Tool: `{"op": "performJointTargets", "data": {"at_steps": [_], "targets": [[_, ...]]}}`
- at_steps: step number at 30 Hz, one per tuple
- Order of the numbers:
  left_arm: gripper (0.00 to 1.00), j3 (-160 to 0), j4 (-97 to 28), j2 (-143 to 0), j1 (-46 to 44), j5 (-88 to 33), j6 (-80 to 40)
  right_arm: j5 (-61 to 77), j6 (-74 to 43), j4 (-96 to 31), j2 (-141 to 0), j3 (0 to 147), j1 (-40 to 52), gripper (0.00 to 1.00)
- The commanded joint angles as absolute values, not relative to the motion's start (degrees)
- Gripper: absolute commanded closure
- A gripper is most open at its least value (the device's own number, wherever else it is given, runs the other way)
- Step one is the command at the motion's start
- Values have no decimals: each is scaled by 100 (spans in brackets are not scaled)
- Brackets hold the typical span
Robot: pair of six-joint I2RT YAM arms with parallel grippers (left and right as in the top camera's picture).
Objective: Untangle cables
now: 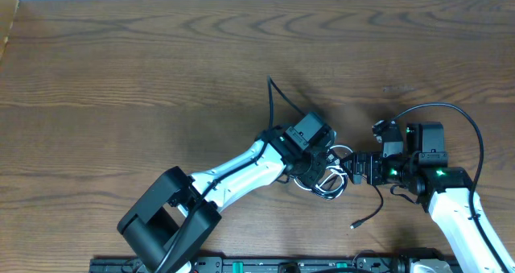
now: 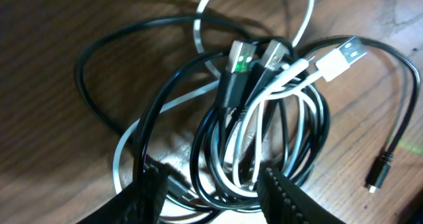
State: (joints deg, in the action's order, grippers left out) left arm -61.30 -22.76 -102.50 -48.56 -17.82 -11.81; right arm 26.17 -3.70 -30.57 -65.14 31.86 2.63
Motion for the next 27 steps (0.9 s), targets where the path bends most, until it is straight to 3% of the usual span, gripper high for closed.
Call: {"op": "performJointTargets", "data": {"at_steps": [1, 21, 22, 23, 25, 27], "targets": [[50, -5970, -2178, -10302, -4873, -1728, -1433, 2692, -425, -3061, -6517, 3288, 233, 1], [50, -5944, -1900, -10798, -5284, -1658, -1533, 2692, -423, -3063, -6517, 3288, 233, 1], [57, -5944, -1909, -10833, -5286, -1640, -1533, 2692, -423, -3065, -6517, 3288, 233, 1], [74, -5944, -1922, -10836, -5275, -1638, -1533, 2694, -423, -3065, -6517, 3288, 233, 1], [92, -5951, -1927, -10781, -5236, -1645, -1535, 2694, -423, -3087, -6517, 3288, 233, 1], [92, -5972, -1990, -10641, -5164, -1645, -1535, 2694, -423, -3089, -6517, 3288, 233, 1]]}}
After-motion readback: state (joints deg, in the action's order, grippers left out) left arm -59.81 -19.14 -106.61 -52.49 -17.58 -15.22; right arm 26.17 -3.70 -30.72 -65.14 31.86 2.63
